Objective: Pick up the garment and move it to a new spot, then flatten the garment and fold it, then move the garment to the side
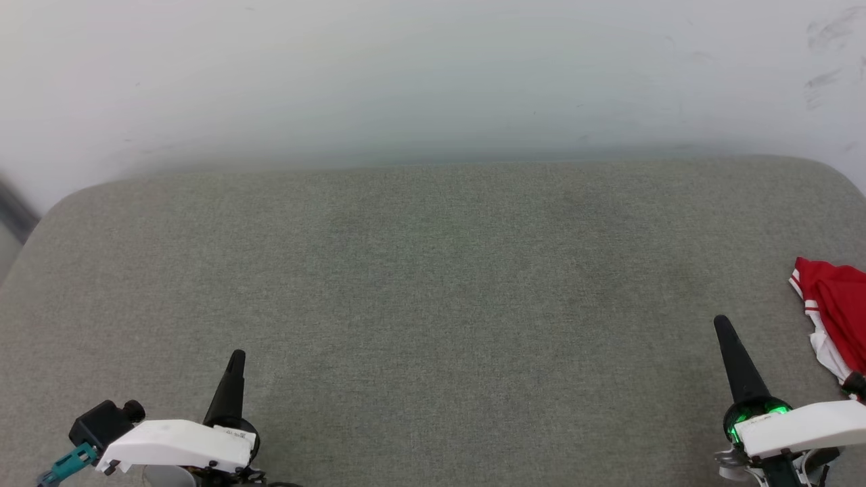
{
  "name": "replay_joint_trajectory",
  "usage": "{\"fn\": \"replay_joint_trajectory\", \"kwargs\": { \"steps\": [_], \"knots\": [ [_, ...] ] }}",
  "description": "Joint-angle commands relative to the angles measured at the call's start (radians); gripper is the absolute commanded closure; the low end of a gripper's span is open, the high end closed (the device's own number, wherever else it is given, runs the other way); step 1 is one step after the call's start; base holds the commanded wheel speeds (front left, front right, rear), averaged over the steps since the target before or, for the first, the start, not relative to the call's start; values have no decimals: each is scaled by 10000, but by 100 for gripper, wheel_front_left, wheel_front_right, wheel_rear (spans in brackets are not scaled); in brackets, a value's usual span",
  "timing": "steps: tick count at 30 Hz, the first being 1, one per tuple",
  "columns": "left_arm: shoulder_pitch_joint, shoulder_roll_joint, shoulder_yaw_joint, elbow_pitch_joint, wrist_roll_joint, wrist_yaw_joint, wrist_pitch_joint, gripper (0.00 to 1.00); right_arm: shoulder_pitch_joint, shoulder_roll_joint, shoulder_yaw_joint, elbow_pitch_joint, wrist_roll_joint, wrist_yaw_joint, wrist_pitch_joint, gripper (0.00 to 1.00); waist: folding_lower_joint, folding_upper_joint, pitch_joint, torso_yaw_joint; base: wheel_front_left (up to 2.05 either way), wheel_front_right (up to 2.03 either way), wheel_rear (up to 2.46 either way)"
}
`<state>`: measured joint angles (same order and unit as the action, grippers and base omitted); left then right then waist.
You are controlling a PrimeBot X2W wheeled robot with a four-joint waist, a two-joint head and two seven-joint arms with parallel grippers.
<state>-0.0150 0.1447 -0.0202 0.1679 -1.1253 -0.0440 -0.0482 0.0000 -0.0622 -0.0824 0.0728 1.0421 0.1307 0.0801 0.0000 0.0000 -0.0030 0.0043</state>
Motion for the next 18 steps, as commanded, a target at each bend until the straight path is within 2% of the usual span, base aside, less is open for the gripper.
{"fn": "replay_joint_trajectory", "kwargs": {
  "steps": [1, 18],
  "knots": [
    [-253, -5, 92, -49, -193, -73, 41, 100, -235, -72, -8, -16, 245, 1, -3, 100, 0, 0, 1, 0, 0, 0, 0],
    [-510, -287, 471, 235, -1890, -370, 551, 100, -570, -62, -48, 595, 2214, 1, 65, 100, 0, 0, 18, -13, 0, 0, 0]
  ]
}}
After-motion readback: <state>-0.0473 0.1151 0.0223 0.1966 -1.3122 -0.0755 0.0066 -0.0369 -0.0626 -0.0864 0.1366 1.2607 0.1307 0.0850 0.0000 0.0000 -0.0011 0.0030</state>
